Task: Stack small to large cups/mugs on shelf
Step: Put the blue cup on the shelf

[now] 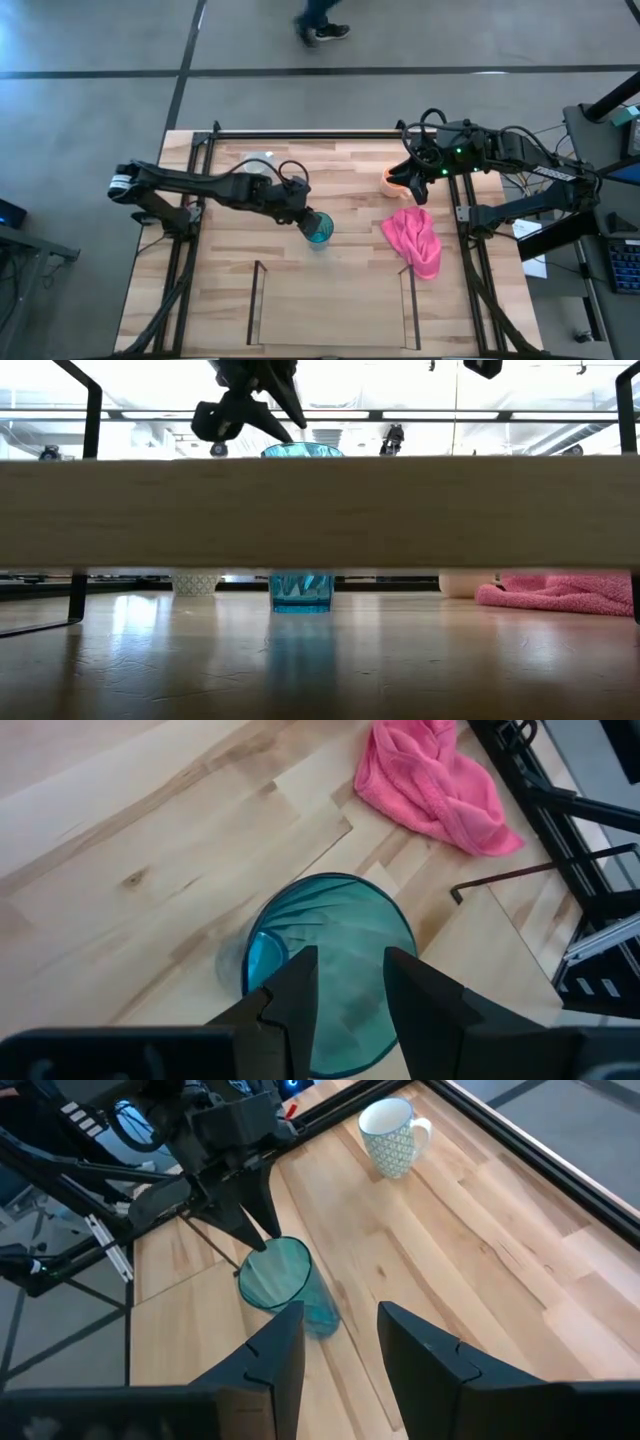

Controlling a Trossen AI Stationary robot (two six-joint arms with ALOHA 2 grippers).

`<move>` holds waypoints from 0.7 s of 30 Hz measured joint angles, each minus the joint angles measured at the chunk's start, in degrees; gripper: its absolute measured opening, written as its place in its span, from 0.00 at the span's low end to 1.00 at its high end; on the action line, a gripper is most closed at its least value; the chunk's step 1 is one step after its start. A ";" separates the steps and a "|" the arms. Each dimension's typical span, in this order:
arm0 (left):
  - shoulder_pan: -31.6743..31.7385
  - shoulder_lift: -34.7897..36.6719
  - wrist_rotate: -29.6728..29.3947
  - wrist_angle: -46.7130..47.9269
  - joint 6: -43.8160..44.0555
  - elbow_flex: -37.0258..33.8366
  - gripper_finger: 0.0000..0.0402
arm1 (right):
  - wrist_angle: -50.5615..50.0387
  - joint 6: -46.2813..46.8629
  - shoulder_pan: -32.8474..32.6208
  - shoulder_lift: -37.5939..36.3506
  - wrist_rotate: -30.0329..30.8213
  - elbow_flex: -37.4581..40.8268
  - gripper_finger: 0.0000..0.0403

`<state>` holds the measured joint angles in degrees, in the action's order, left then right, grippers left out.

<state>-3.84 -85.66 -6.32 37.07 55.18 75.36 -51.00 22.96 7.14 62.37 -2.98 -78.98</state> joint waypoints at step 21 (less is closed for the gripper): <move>0.00 -0.72 -1.26 6.02 0.02 -0.36 0.26 | 0.00 -0.22 0.00 0.04 0.00 0.02 0.30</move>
<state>-3.84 -86.38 -7.58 43.09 55.20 75.00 -51.00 22.74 7.14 62.41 -2.98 -78.96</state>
